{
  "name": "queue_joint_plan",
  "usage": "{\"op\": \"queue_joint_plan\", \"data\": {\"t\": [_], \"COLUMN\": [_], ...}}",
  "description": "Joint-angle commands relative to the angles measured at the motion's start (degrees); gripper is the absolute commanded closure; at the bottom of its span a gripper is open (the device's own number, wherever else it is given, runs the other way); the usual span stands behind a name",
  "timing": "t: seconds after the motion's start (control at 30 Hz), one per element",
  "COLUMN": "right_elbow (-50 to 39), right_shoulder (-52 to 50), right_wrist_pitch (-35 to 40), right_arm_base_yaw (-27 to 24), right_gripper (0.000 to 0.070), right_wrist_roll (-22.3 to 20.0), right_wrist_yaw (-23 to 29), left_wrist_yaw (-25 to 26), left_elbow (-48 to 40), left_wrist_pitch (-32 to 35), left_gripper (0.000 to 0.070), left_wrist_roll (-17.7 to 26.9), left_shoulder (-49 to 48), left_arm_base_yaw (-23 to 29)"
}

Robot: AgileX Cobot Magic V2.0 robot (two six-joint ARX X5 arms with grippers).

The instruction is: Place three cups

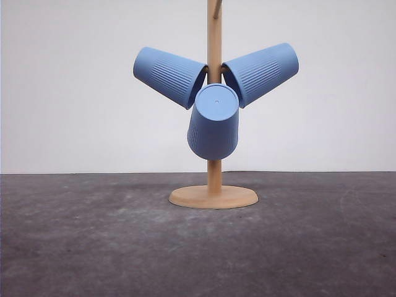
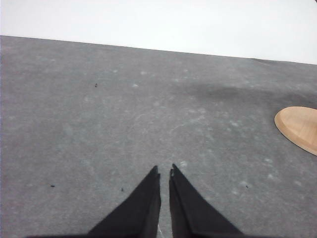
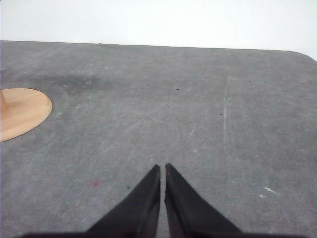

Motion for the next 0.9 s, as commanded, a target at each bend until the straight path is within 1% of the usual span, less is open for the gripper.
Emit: {"op": "queue_joint_plan", "data": {"t": [0.0,0.87], "right_elbow": [-0.22,-0.22], "right_shoulder": [-0.13,-0.13], "right_wrist_pitch": [0.66,0.66], "right_arm_base_yaw": [-0.04,-0.03], "right_gripper": [0.0683,0.0684], "right_wrist_roll": [0.59,0.59], "right_wrist_yaw": [0.04,0.04], "left_wrist_yaw": [-0.11,-0.11], "left_elbow": [-0.72,-0.72], "left_wrist_pitch": [0.92,0.92], "left_gripper": [0.0688,0.0688], "left_wrist_roll": [0.16,0.15], "left_shoulder": [0.02,0.02], "left_arm_base_yaw": [-0.04,-0.04]}}
